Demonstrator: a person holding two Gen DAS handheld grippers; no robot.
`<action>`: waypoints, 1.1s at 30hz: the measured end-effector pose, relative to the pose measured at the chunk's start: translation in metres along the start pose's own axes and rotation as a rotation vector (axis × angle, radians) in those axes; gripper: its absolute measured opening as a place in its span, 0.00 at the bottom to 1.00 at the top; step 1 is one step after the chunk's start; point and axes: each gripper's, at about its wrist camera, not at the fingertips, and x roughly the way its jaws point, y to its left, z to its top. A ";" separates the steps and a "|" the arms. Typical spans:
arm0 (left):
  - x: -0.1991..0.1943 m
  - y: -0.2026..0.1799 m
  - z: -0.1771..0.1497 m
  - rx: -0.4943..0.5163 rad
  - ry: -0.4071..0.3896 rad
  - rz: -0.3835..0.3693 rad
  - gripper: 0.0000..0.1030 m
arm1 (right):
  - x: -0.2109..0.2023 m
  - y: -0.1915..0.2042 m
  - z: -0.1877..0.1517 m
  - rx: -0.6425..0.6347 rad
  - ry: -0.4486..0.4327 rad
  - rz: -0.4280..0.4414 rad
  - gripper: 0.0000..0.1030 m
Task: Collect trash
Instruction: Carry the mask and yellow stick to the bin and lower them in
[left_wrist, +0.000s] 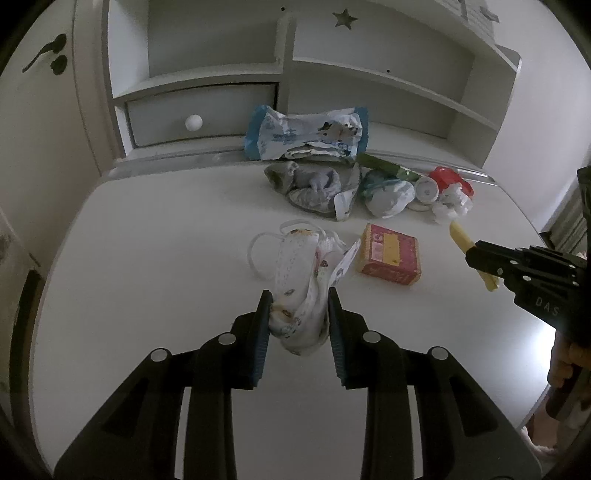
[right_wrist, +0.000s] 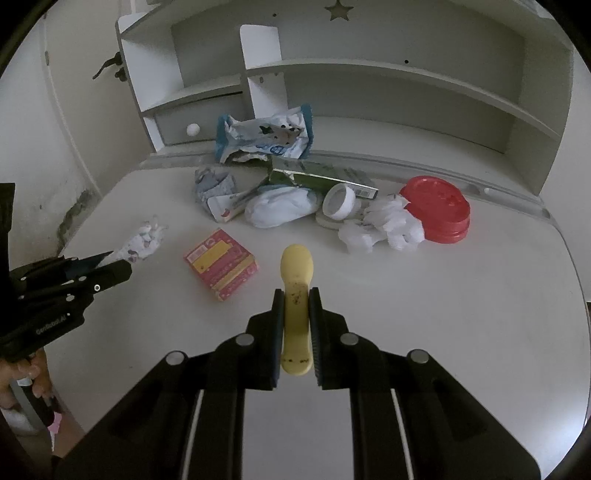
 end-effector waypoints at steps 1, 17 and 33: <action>-0.001 0.000 0.000 0.003 -0.001 -0.001 0.28 | -0.001 0.000 0.000 0.001 -0.002 0.001 0.13; -0.013 -0.026 0.001 0.057 -0.010 0.006 0.28 | -0.018 -0.016 -0.014 0.034 -0.025 0.025 0.13; -0.020 -0.257 -0.005 0.412 -0.015 -0.292 0.28 | -0.167 -0.181 -0.109 0.387 -0.215 -0.117 0.13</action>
